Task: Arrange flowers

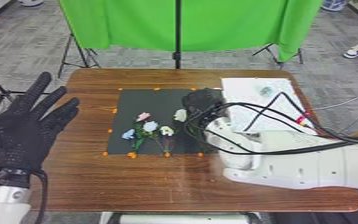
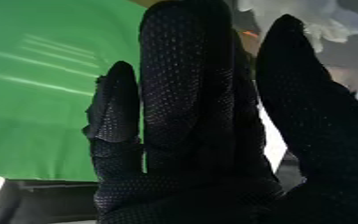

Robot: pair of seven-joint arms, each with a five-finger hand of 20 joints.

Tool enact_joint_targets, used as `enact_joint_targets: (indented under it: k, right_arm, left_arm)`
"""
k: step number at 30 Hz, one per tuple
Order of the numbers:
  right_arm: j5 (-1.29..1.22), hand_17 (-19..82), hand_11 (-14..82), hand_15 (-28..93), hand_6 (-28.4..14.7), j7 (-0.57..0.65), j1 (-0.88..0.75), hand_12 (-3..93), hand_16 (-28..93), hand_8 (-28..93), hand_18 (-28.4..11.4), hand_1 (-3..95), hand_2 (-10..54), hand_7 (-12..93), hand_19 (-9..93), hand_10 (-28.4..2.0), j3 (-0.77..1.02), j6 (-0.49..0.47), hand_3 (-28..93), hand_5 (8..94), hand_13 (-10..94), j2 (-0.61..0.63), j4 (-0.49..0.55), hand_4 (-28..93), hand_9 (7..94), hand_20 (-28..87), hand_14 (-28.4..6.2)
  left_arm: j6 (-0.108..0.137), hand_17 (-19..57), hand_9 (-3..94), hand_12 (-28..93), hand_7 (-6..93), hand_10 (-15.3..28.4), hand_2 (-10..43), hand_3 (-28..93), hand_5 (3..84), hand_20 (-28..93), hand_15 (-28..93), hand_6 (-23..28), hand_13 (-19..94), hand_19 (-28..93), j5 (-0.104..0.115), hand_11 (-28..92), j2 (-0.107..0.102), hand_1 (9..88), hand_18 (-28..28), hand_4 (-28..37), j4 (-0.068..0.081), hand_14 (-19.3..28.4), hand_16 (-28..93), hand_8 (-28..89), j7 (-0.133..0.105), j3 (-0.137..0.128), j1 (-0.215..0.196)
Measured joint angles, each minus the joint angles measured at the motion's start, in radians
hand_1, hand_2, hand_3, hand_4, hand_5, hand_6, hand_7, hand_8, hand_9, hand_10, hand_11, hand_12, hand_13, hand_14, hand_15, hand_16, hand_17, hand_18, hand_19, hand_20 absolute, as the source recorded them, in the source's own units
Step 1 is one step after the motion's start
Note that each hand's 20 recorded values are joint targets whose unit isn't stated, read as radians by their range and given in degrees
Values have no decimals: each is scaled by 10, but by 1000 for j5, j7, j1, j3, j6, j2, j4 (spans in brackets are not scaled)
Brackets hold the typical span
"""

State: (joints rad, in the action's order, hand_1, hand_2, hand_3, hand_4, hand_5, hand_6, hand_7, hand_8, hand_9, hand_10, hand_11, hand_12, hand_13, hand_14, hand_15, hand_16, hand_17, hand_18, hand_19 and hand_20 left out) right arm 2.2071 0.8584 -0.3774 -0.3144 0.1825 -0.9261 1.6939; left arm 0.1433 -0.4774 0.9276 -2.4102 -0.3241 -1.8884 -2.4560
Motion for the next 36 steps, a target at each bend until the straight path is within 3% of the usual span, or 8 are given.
enact_joint_targets:
  k: [2,6,12,14,21,25,30,36]
  right_arm:
    - [1,424,223,565,11,3,0,176,179,-120,-178,398,-95,148,932,-99,22,-37,761,654,782,10,15,-283,808,163,-53]
    - [-27,409,218,556,8,4,11,159,171,-120,-183,373,-95,148,928,-104,60,-19,757,653,766,33,16,-281,789,134,-63]
    - [-95,393,163,576,-5,20,149,140,154,-119,-176,327,-95,142,931,-130,-75,158,773,551,704,57,-78,-282,636,80,-76]
    - [-130,390,144,588,-11,13,188,136,149,-117,-174,315,-95,133,932,-142,-100,163,768,519,688,72,-123,-280,595,80,-86]
    - [-308,380,109,605,-19,-6,181,132,125,-110,-176,292,-95,117,932,-155,56,-59,772,458,658,158,-243,-281,527,92,-95]
    - [-326,363,85,608,-18,-3,161,128,119,-109,-175,277,-95,108,932,-158,72,-74,772,423,639,181,-296,-281,480,99,-101]
    - [-396,344,59,618,-5,-21,56,128,108,-107,-178,270,-95,99,932,-159,223,-128,784,356,622,207,-300,-282,433,86,-104]
    - [-397,334,52,624,6,-48,12,130,102,-109,-182,275,-95,105,932,-155,228,-259,782,331,619,205,-302,-282,420,73,-104]
  left_arm:
    - [0,-145,193,132,155,148,63,752,239,103,302,31,149,472,0,162,2,207,284,-274,0,234,-13,-111,0,0,-3]
    - [1,-144,194,132,156,147,63,753,239,104,301,30,150,472,-1,161,3,205,284,-273,-1,235,-14,-111,0,0,-4]
    - [1,-145,192,132,156,146,63,752,238,104,299,30,149,471,-2,158,-1,208,284,-272,-4,234,-14,-111,2,1,-3]
    - [1,-145,193,132,156,146,63,753,238,104,299,30,149,471,-2,158,-4,208,284,-271,-4,234,-14,-111,1,1,-3]
    - [2,-145,193,133,156,147,64,753,237,105,300,30,149,471,-2,158,-10,208,284,-272,-4,235,-13,-111,6,4,6]
    - [1,-145,193,134,156,147,64,753,237,106,299,30,149,471,-2,159,-9,208,284,-272,-3,236,-13,-111,10,7,16]
    - [0,-145,193,134,156,147,65,752,237,106,301,30,149,472,-3,158,-8,208,284,-272,-2,237,-13,-111,17,10,28]
    - [-1,-145,193,134,157,147,65,750,236,106,302,30,149,472,-4,158,-8,209,284,-270,-1,237,-14,-111,14,16,33]
